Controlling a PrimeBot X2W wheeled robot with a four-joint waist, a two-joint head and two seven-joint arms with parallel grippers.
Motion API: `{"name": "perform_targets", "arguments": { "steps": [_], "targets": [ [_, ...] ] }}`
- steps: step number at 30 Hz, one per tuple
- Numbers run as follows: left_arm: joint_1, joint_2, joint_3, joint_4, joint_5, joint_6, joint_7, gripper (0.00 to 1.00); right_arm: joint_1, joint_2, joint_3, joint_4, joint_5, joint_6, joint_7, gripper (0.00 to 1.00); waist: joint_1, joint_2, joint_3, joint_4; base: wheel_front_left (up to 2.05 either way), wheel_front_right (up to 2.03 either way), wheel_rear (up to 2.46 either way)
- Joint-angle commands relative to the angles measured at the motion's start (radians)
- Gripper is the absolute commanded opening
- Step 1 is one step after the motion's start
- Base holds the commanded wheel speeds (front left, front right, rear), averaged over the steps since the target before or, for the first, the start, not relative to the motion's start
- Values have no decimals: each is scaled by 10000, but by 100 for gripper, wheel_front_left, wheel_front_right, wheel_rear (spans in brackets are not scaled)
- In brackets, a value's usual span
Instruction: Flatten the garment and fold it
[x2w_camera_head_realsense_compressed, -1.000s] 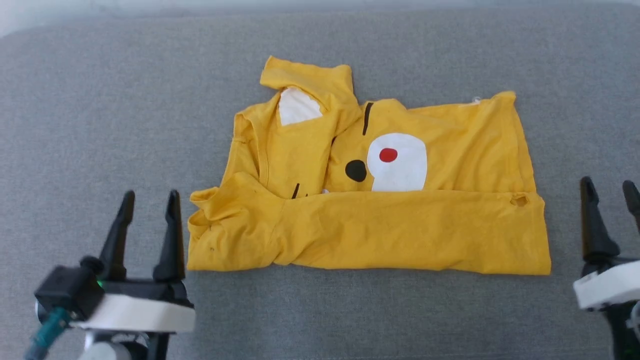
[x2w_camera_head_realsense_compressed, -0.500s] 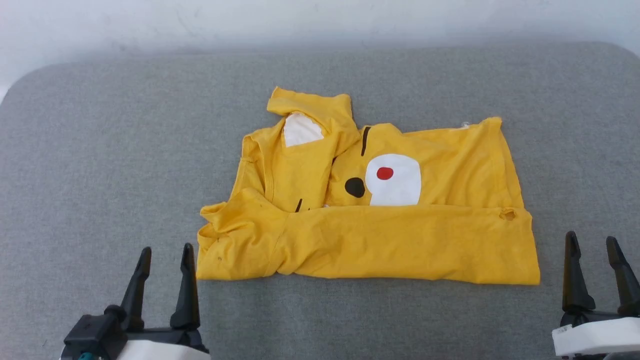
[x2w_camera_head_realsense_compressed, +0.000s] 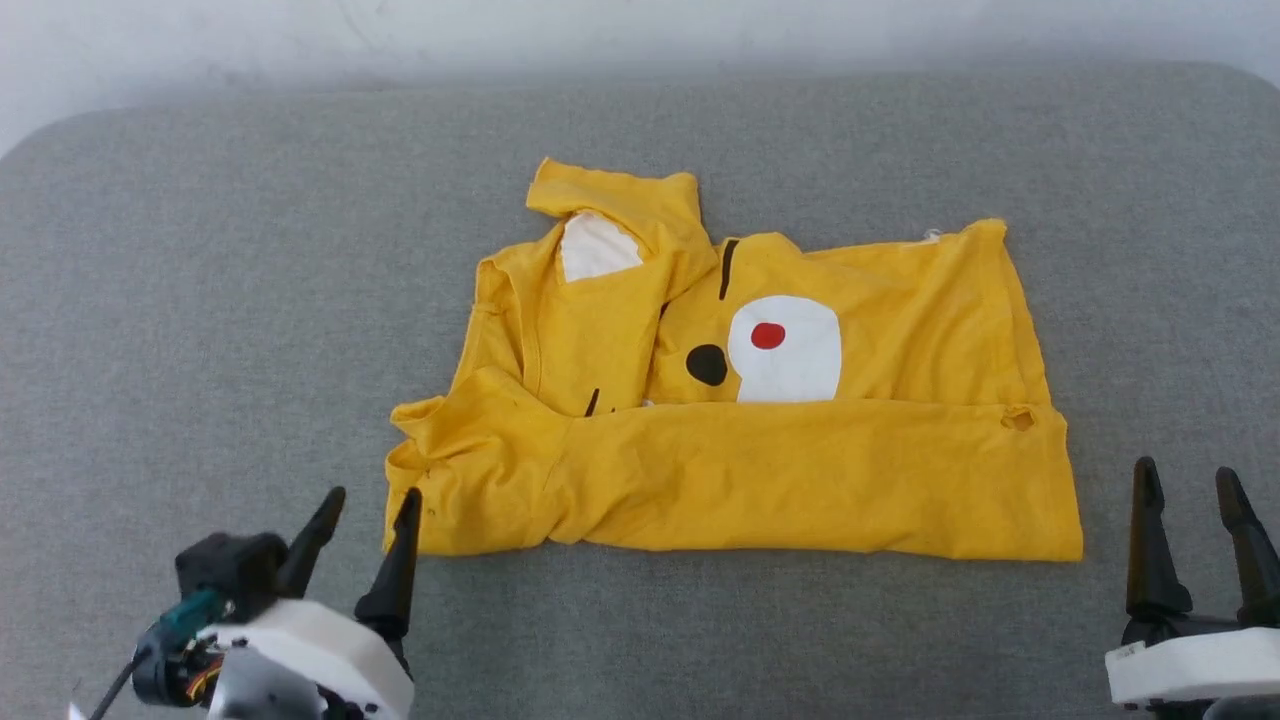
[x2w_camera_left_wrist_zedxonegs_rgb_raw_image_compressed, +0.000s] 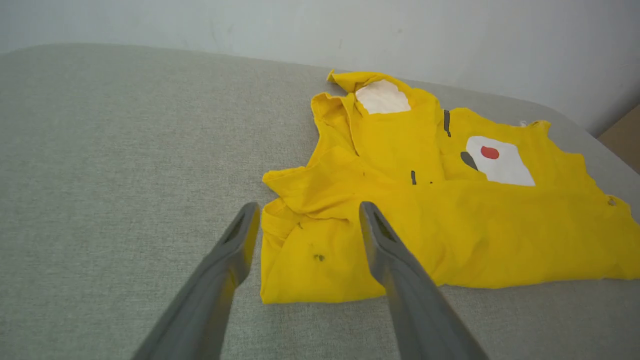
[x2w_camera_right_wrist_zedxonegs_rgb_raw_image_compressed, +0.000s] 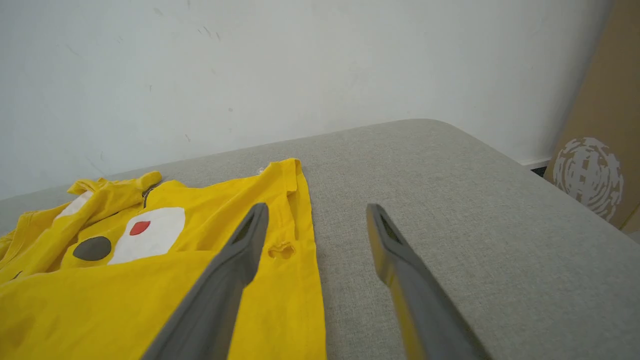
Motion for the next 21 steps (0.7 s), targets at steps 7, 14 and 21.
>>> {"name": "perform_targets", "arguments": {
  "steps": [7,14,21],
  "targets": [
    [-684,410,-203,572,-650,-137,2113,100,-374,25,114,228,38,-19,-44,100,-1,0,350,-188,0,0,0],
    [-992,685,-199,894,-832,9,3130,100,-419,25,133,276,89,-19,-17,100,-1,0,580,-406,0,0,0],
    [-1146,799,-187,1365,-1095,155,3923,100,-470,26,145,276,108,-19,13,100,-1,0,666,-538,0,0,0]
  ]
}}
